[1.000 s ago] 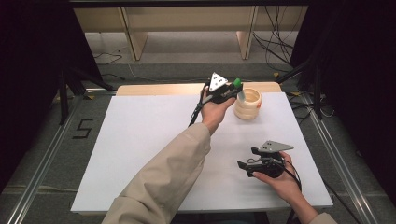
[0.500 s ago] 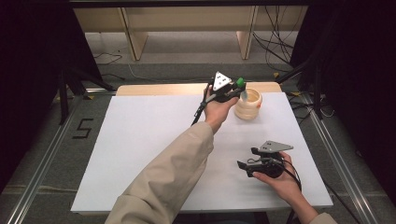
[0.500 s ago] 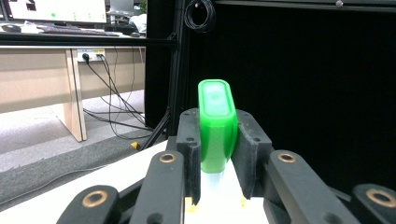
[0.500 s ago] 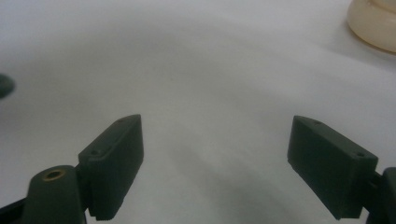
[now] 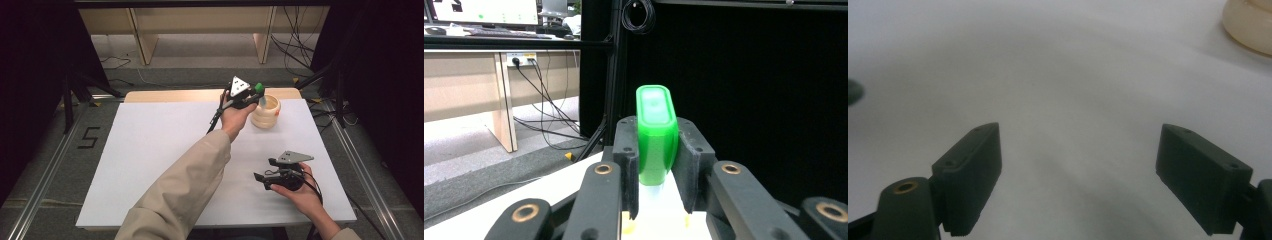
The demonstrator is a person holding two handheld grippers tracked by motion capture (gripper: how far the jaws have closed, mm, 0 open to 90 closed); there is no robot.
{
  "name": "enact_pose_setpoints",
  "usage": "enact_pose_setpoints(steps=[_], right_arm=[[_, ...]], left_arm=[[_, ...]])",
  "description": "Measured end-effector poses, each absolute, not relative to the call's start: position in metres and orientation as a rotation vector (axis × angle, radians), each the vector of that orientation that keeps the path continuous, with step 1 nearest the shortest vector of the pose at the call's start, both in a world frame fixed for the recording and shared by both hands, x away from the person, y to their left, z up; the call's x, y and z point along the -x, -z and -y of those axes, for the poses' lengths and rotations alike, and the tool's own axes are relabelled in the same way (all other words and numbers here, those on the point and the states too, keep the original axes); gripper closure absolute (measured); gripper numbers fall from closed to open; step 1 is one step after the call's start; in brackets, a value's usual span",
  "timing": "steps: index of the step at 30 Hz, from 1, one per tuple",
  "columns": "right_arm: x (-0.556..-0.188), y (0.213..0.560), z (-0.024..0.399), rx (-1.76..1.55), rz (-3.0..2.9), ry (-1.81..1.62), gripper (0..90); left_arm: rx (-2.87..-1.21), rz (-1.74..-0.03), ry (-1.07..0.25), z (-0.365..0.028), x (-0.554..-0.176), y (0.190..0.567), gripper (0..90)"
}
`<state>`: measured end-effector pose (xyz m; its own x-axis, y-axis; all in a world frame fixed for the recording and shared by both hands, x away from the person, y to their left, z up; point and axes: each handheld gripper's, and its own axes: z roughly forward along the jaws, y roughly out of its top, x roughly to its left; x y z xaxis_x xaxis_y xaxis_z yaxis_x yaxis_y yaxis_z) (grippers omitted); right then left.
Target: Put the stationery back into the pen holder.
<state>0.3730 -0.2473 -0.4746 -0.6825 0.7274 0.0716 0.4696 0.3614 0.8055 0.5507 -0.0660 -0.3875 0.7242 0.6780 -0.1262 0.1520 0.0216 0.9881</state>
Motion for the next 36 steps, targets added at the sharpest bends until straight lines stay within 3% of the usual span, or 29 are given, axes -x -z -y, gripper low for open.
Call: enact_pose_setpoints(steps=[36], right_arm=[[-0.373,0.476,0.246,-1.057,-2.338,-1.236,19.1]], left_arm=[[-1.561,-0.708,-0.501,0.079,-0.557,0.396,73.8]])
